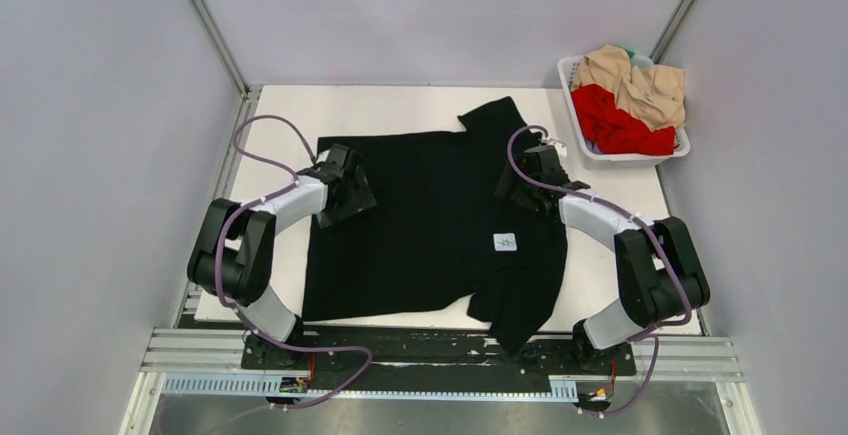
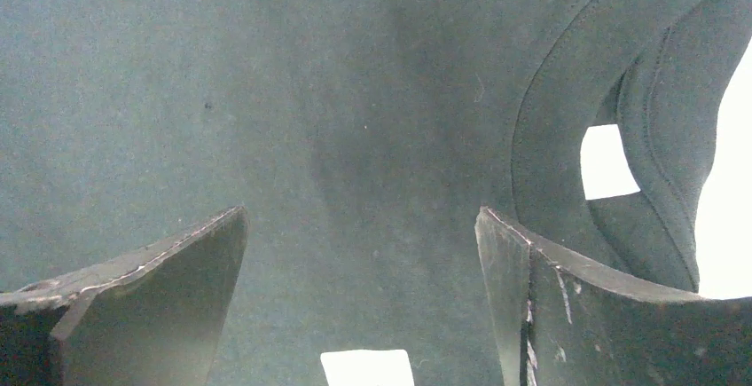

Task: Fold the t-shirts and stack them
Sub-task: Flatten out the tshirt, then grab the side of the flattened tshirt closest away from the robot with both arms

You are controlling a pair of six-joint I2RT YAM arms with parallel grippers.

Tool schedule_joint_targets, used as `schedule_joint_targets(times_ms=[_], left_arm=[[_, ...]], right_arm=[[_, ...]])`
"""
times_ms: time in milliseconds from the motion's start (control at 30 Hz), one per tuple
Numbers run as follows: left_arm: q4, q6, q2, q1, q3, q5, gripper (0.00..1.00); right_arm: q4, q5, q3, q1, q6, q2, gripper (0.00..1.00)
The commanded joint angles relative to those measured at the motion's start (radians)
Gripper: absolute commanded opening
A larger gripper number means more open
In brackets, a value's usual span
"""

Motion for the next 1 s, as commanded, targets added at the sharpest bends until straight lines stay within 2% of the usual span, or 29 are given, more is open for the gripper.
schedule_joint_targets(times_ms=[0,167,433,633,800,967], left_arm=[[0.05,-0.016,0.14,0.045,0.08,0.032,1.0],[0.033,-0.028,0.261,0.075,0.175,0.065,1.0],[-0.037,-0.033,0.448,0.127,0.408,0.111,1.0],[-0.079,-0.053,0.529,0.152,0.54,0.124,1.0],[-0.098,-0.049,0.532,0.156,0.591,0.112,1.0],[-0.072,-0.031,0.405,0.148,0.57,0.132,1.0]], right_arm=[[0.014,0.03,0.043,-0.004,0.011,0.05,1.0],[0.012,0.034,0.1,-0.018,0.021,0.159,1.0],[0.011,-0.021,0.262,-0.063,0.001,0.331,1.0],[0.008,-0.045,0.395,-0.096,-0.025,0.453,1.0],[-0.004,-0.042,0.449,-0.11,-0.031,0.46,1.0],[-0.005,-0.055,0.418,-0.109,-0.056,0.333,1.0]])
